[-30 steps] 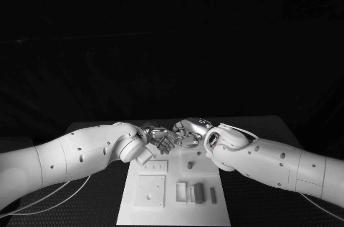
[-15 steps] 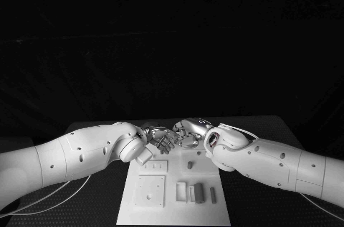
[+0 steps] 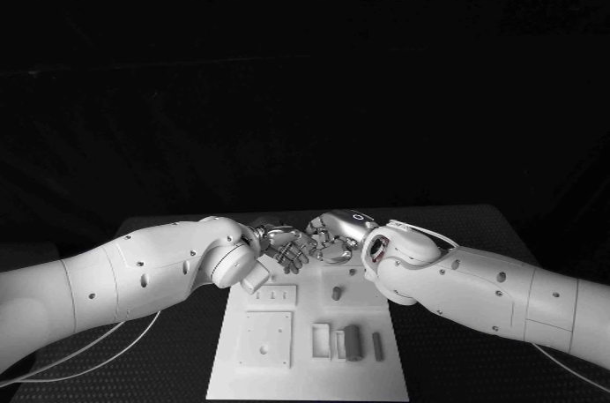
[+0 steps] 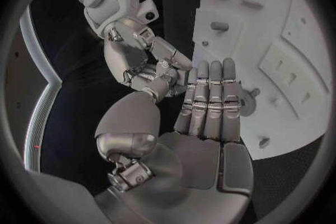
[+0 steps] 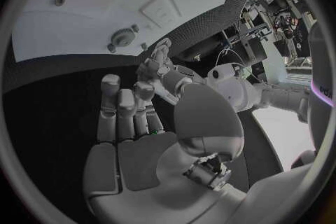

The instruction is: Assemble the parts on the task board

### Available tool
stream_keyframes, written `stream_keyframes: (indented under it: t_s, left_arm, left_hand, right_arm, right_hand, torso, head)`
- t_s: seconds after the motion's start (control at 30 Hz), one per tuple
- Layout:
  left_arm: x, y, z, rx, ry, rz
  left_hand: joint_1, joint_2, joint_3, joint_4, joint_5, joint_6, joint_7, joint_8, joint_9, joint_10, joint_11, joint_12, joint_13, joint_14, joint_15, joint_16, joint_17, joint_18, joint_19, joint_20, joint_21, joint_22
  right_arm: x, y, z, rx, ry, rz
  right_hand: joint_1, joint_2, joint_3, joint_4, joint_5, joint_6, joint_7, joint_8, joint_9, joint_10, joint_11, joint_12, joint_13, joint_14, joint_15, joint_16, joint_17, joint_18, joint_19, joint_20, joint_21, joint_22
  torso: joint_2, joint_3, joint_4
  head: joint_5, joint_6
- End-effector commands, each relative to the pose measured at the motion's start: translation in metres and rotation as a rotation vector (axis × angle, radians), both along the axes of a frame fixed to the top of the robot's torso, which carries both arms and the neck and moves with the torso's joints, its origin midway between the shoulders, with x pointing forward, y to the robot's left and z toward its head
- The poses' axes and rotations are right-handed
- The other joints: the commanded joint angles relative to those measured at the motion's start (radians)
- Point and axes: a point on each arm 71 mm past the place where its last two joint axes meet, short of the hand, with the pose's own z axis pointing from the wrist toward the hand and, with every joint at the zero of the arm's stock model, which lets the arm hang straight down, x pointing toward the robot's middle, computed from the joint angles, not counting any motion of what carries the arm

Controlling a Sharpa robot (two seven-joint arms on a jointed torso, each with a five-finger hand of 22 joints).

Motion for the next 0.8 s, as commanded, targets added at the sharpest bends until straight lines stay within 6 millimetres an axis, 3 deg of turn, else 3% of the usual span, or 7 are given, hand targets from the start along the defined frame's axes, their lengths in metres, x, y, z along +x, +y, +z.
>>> stream_keyframes:
  t_s: [0.03, 0.13, 0.2, 0.5, 0.7, 0.8]
  left_arm:
    - [0.0011, -0.0029, 0.0031, -0.016, -0.012, 0.000]
    - [0.0011, -0.0033, 0.0029, -0.016, -0.011, -0.001]
    - [0.0010, -0.0033, 0.0028, -0.017, -0.011, -0.002]
    - [0.0015, -0.0018, 0.0028, -0.013, -0.017, 0.006]
    - [0.0015, -0.0017, 0.0028, -0.013, -0.018, 0.007]
    - [0.0014, -0.0017, 0.0028, -0.013, -0.018, 0.006]
  left_hand:
    - [0.002, 0.016, 0.012, -0.001, -0.001, 0.011, -0.001, -0.006, 0.001, 0.006, 0.002, -0.005, 0.002, 0.010, -0.001, -0.005, 0.002, 0.012, 0.006, 0.000, -0.006, 0.002]
    - [0.006, 0.031, 0.025, -0.005, 0.000, 0.015, -0.006, -0.005, 0.003, 0.009, -0.001, -0.004, 0.006, 0.013, -0.002, -0.005, 0.004, 0.011, 0.008, -0.001, -0.007, 0.005]
    - [0.009, 0.024, 0.054, 0.003, -0.018, 0.019, -0.009, -0.006, 0.005, 0.011, -0.002, -0.004, 0.009, 0.015, -0.003, -0.007, 0.007, 0.009, 0.011, -0.003, -0.008, 0.008]
    - [0.012, 0.037, 0.084, 0.000, -0.008, 0.032, -0.020, -0.001, 0.010, 0.020, -0.008, -0.001, 0.016, 0.023, -0.007, -0.005, 0.015, 0.008, 0.018, -0.006, -0.007, 0.017]
    - [0.010, 0.038, 0.088, -0.003, -0.005, 0.035, -0.021, 0.000, 0.012, 0.023, -0.009, 0.000, 0.018, 0.025, -0.008, -0.004, 0.017, 0.008, 0.019, -0.007, -0.007, 0.019]
    - [0.009, 0.038, 0.090, -0.005, -0.003, 0.037, -0.022, 0.001, 0.013, 0.024, -0.010, 0.000, 0.019, 0.026, -0.009, -0.004, 0.019, 0.007, 0.021, -0.008, -0.006, 0.021]
  right_arm:
    - [-0.0035, 0.0043, -0.0030, -0.020, 0.014, 0.026]
    - [-0.0032, 0.0045, -0.0034, -0.022, 0.015, 0.025]
    - [-0.0030, 0.0043, -0.0039, -0.023, 0.016, 0.024]
    - [-0.0020, 0.0029, -0.0044, -0.008, 0.027, 0.018]
    - [-0.0004, 0.0018, -0.0057, 0.007, 0.051, 0.010]
    - [0.0010, 0.0006, -0.0063, 0.025, 0.061, 0.000]
  right_hand:
    - [-0.009, 0.005, 0.000, -0.006, 0.001, 0.184, -0.037, 0.001, 0.001, -0.049, -0.044, -0.001, -0.002, 0.009, -0.013, -0.002, -0.002, 0.013, 0.000, -0.003, 0.003, 0.014]
    - [-0.009, 0.005, 0.000, -0.007, 0.001, 0.184, -0.037, 0.001, 0.002, -0.049, -0.044, -0.001, -0.002, 0.009, -0.013, -0.002, -0.002, 0.013, 0.000, -0.003, 0.003, 0.014]
    - [-0.009, 0.005, 0.000, -0.007, 0.001, 0.183, -0.037, 0.001, 0.002, -0.049, -0.044, -0.001, -0.002, 0.009, -0.013, -0.002, -0.002, 0.013, 0.000, -0.003, 0.003, 0.013]
    - [-0.018, -0.006, 0.001, -0.006, 0.001, 0.174, -0.033, -0.007, 0.001, -0.056, -0.040, -0.009, -0.006, 0.004, -0.013, -0.011, -0.006, 0.013, -0.004, -0.001, -0.004, 0.011]
    - [-0.033, -0.055, 0.000, 0.017, 0.001, 0.140, -0.021, -0.029, -0.004, -0.080, -0.029, -0.029, -0.016, -0.016, -0.006, -0.033, -0.013, 0.013, -0.019, 0.007, -0.019, 0.007]
    - [-0.042, -0.094, 0.002, 0.047, 0.000, 0.093, -0.001, -0.063, -0.020, -0.103, -0.010, -0.039, -0.021, -0.035, 0.009, -0.044, -0.015, 0.013, -0.035, 0.016, -0.032, 0.005]
  torso:
    - [0.000, -0.0001, 0.0005]
    - [0.000, 0.0000, 0.0000]
    - [0.001, 0.0000, -0.0004]
    - [0.001, 0.0000, 0.0003]
    - [0.001, -0.0002, 0.0003]
    - [0.001, 0.0001, 0.0006]
  head:
    - [0.001, -0.001]
    - [0.001, -0.001]
    - [0.001, -0.001]
    - [-0.001, -0.003]
    - [-0.001, -0.003]
    - [0.000, -0.004]
